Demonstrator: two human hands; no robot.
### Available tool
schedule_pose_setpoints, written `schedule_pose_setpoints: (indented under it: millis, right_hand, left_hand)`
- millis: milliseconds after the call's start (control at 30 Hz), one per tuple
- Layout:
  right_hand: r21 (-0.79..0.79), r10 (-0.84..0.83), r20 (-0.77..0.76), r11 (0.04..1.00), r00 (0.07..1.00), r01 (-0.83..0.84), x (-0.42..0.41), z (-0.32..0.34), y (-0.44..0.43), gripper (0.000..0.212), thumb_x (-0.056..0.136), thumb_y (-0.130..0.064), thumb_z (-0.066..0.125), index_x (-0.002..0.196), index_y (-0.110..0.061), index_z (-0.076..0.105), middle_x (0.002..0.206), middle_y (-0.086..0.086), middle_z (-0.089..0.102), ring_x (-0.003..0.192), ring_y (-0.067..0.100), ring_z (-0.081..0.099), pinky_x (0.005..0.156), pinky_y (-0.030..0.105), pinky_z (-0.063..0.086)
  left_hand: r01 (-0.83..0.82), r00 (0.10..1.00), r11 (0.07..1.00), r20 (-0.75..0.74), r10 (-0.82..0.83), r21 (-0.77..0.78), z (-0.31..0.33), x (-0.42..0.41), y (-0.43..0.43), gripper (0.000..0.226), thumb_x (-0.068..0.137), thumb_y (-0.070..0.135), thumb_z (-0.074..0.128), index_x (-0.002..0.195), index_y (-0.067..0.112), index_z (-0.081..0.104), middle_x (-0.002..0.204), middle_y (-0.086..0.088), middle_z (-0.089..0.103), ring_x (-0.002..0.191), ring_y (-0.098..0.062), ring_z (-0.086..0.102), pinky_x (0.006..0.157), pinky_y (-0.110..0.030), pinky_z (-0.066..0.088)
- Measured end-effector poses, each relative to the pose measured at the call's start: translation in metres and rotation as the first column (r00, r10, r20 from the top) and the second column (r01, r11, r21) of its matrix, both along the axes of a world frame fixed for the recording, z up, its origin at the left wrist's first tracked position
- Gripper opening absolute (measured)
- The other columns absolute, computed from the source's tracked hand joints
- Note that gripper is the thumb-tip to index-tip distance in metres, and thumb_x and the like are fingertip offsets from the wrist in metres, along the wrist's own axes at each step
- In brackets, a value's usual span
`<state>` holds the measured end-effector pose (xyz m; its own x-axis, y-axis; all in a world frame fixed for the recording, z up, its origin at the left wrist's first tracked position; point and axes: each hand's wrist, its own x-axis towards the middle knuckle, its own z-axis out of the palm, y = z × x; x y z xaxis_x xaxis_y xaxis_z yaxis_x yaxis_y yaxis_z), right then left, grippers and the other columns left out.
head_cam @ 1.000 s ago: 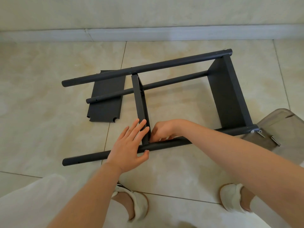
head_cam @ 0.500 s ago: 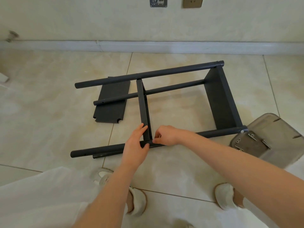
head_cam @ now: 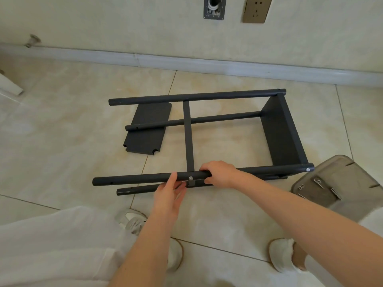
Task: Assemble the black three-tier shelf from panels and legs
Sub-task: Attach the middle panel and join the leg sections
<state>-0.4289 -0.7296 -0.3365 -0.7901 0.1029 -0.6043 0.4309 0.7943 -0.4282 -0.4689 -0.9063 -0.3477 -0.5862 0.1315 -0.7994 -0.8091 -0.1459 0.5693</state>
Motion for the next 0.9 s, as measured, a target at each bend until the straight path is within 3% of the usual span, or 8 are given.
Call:
schedule_pose_setpoints:
  millis: [100,167,333,533,667,900]
  right_hand:
    - [0.011,-0.017,-0.026,1.000,1.000,0.017,0.002,-0.004,-0.002,0.025,0.097,-0.016,0.053,0.119,-0.024,0.059,0.113,0.002,0.063,0.105,0.025,0.056,0.088,0.040,0.033]
    - [0.014,-0.017,-0.042,1.000,0.999,0.017,0.003,-0.004,-0.001,0.024,0.098,-0.017,0.052,0.120,-0.025,0.058,0.113,0.001,0.063,0.105,0.024,0.056,0.089,0.040,0.032]
    - [0.009,-0.009,-0.066,1.000,0.998,0.010,0.005,0.001,0.003,0.024,0.100,-0.020,0.051,0.122,-0.027,0.055,0.111,-0.001,0.062,0.102,0.022,0.055,0.096,0.043,0.036]
    - [0.003,-0.027,-0.144,1.000,0.989,0.028,0.005,0.004,0.013,0.019,0.099,-0.022,0.049,0.116,-0.029,0.055,0.102,-0.006,0.062,0.095,0.019,0.054,0.090,0.040,0.033]
    - [-0.008,-0.051,-0.206,0.999,0.977,0.050,0.005,0.005,0.016,0.015,0.100,-0.024,0.050,0.112,-0.032,0.055,0.100,-0.008,0.063,0.092,0.017,0.053,0.085,0.037,0.029]
    - [-0.080,-0.149,-0.322,0.988,0.935,0.130,-0.003,0.029,0.030,0.020,0.100,-0.026,0.053,0.119,-0.033,0.056,0.101,-0.013,0.061,0.097,0.015,0.056,0.098,0.041,0.038]
  left_hand:
    - [-0.188,0.981,0.975,0.068,0.180,0.122,0.002,-0.012,0.002,0.036,0.096,0.015,0.067,0.128,0.005,0.056,0.120,-0.018,0.068,0.107,-0.029,0.069,0.079,-0.037,0.057]
    - [-0.232,0.971,0.956,0.109,0.215,0.178,0.002,-0.019,0.001,0.038,0.096,0.013,0.066,0.132,0.006,0.054,0.123,-0.018,0.067,0.107,-0.032,0.070,0.077,-0.043,0.059]
    - [-0.198,0.979,0.955,0.103,0.178,0.222,0.000,-0.025,-0.003,0.029,0.097,0.008,0.063,0.125,0.007,0.056,0.122,-0.018,0.067,0.103,-0.033,0.072,0.076,-0.050,0.061]
    - [-0.158,0.987,0.962,0.007,0.160,0.223,0.006,-0.029,0.006,0.017,0.096,0.007,0.064,0.110,0.015,0.058,0.111,-0.015,0.070,0.091,-0.029,0.076,0.071,-0.047,0.062]
    - [-0.120,0.989,0.969,-0.060,0.136,0.215,0.014,-0.034,0.012,0.017,0.097,0.009,0.064,0.111,0.016,0.058,0.109,-0.014,0.070,0.094,-0.029,0.076,0.069,-0.045,0.063]
    - [-0.018,0.969,0.980,-0.237,0.066,0.199,0.052,-0.058,0.035,0.026,0.096,0.012,0.066,0.120,0.019,0.057,0.114,-0.014,0.070,0.097,-0.028,0.075,0.073,-0.044,0.064]
